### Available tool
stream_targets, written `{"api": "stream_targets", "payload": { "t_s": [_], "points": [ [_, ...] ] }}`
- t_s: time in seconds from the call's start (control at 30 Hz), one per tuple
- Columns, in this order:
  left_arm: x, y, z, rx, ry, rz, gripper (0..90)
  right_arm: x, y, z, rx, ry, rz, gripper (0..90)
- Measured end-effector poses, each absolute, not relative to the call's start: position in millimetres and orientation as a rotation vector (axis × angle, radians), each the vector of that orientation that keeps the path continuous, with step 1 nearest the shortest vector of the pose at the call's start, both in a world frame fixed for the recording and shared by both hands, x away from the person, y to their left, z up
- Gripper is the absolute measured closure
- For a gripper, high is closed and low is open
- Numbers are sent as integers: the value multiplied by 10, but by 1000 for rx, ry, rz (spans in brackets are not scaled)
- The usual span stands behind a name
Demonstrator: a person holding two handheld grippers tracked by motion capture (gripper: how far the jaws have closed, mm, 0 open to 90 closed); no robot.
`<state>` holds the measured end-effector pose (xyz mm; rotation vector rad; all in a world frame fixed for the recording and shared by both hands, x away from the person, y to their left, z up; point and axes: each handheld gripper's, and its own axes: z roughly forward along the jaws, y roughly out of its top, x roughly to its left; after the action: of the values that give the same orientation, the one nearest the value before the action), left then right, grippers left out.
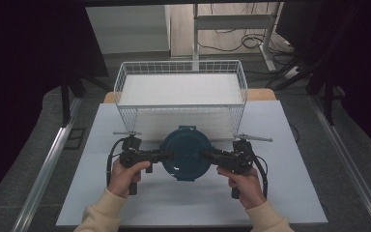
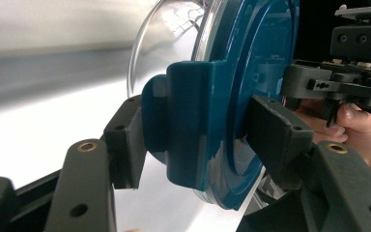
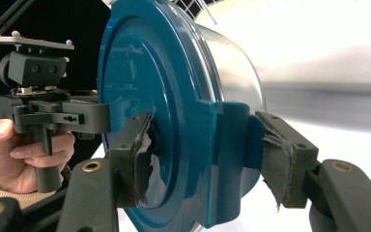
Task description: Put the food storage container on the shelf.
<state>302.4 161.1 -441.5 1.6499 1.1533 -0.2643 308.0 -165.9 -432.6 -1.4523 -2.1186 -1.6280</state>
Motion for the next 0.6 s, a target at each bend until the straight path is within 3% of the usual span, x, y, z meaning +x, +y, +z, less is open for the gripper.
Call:
{"api": "stream_targets", "payload": {
  "t_s": [0.6],
  "points": [
    [3285,1801,-3737,1646,1103,-185,420,3369,-1477,-3677,-1388,-2149,-1708,414]
  ]
}}
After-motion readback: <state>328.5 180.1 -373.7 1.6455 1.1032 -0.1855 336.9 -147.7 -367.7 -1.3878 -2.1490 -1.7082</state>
